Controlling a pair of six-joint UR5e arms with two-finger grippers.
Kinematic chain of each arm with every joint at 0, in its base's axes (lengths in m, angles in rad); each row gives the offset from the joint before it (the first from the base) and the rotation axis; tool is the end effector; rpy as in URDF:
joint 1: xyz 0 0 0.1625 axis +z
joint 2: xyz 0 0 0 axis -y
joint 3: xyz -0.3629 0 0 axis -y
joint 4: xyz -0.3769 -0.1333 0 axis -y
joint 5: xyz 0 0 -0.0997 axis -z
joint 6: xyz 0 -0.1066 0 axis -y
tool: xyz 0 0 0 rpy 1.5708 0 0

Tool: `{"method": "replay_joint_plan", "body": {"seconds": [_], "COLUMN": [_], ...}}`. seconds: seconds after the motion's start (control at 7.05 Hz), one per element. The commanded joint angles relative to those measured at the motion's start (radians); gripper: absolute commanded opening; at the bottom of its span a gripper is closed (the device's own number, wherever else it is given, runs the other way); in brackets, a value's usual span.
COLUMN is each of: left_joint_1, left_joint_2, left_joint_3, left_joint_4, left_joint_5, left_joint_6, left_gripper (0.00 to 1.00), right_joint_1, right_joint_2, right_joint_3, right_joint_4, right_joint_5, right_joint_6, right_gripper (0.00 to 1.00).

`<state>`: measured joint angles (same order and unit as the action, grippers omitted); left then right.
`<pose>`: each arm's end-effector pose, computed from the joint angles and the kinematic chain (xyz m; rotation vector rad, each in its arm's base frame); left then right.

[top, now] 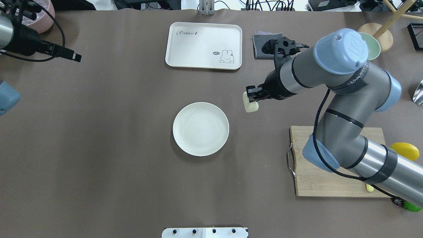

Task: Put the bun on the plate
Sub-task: 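Carry the bun with the right gripper over the white plate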

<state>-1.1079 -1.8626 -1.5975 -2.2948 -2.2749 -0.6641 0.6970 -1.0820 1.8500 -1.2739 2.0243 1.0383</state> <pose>0.2027 -0.5501 0.3469 0.5000 1.0672 0.1892 -0.3843 -0.4346 0.1803 0.2680 -1.0880 -0.0944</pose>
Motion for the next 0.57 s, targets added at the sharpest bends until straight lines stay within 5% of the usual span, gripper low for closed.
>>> {"method": "replay_joint_plan", "body": {"seconds": [0.0,0.43], "left_joint_1": [0.017,0.025], "left_joint_2": [-0.016,-0.033], "left_joint_3": [0.002,0.002], "left_joint_4": [0.0,0.0], "left_joint_5": [0.002,0.043], "left_joint_6": [0.0,0.0], "left_gripper": [0.97,0.97], "right_joint_1": [-0.043,-0.128], "right_joint_2": [0.071,0.134], "right_joint_3": [-0.067,-0.21], "right_joint_4": [0.017,0.157], "right_joint_5": [-0.033,-0.113], "right_joint_6": [-0.001,0.028], "right_gripper": [0.0,0.0]}}
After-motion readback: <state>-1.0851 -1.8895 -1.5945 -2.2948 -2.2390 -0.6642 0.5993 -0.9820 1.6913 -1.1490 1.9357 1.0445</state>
